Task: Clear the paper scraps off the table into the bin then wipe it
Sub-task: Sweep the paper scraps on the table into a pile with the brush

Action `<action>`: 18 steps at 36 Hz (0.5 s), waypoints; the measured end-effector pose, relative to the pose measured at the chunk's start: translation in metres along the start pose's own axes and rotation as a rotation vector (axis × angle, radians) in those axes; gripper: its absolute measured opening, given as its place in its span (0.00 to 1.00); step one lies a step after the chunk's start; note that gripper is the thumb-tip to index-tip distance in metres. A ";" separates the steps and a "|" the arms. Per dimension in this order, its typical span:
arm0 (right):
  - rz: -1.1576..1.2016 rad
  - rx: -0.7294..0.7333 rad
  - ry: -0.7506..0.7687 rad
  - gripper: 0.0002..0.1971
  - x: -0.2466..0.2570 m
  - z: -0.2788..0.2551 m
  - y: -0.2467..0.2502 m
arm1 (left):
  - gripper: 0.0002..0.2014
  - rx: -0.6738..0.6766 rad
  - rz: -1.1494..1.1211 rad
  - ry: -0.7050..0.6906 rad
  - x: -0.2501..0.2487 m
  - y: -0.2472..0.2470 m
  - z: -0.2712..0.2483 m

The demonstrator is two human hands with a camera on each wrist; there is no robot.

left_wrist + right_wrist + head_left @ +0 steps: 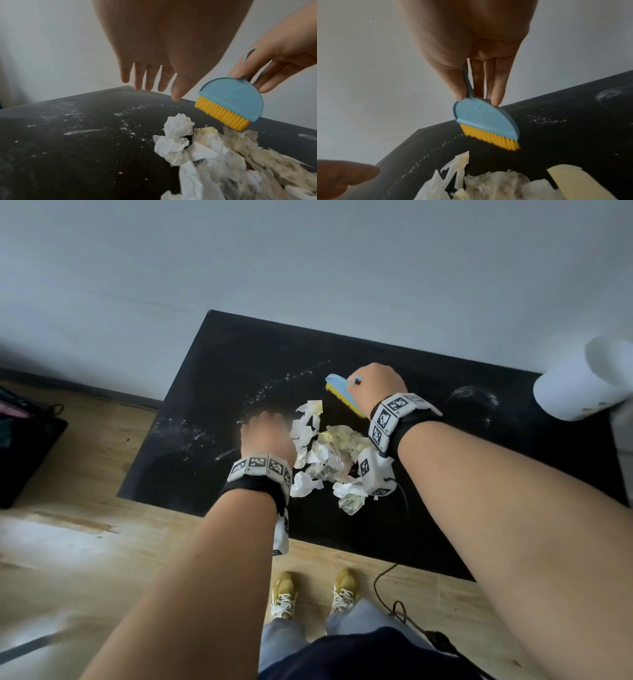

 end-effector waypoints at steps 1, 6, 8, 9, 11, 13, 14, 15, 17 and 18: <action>-0.025 0.000 -0.003 0.15 0.003 0.004 0.000 | 0.16 -0.002 0.004 0.003 0.003 0.001 0.000; -0.077 0.084 0.030 0.18 0.026 0.022 -0.016 | 0.19 0.006 0.044 0.015 0.018 0.003 0.001; -0.076 0.126 0.032 0.16 0.035 0.024 -0.023 | 0.20 0.018 0.051 0.023 0.023 0.003 0.001; -0.076 0.148 0.034 0.14 0.039 0.024 -0.026 | 0.21 0.027 0.046 0.031 0.026 0.003 0.001; -0.071 0.190 0.037 0.12 0.047 0.023 -0.030 | 0.22 0.041 0.035 0.051 0.030 0.002 0.000; -0.045 0.215 0.042 0.11 0.053 0.022 -0.034 | 0.22 0.043 0.033 0.061 0.033 0.001 -0.002; -0.037 0.225 0.050 0.12 0.055 0.020 -0.035 | 0.22 0.044 0.031 0.067 0.034 0.000 -0.003; -0.036 0.239 0.066 0.12 0.057 0.018 -0.036 | 0.22 0.044 0.028 0.074 0.035 0.000 -0.005; -0.042 0.278 0.123 0.12 0.059 0.012 -0.036 | 0.22 0.036 0.021 0.085 0.036 0.000 -0.007; -0.049 0.292 0.161 0.12 0.059 0.008 -0.036 | 0.22 0.032 0.018 0.089 0.036 0.000 -0.008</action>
Point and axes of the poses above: each hand's wrist, its own z-axis towards the middle knuckle, its own y-axis out of the back of the hand, x = y × z, the point moved 4 cm from there along z, towards the middle knuckle, and after that the axes turned 5 degrees about -z, right-handed, at the moved point
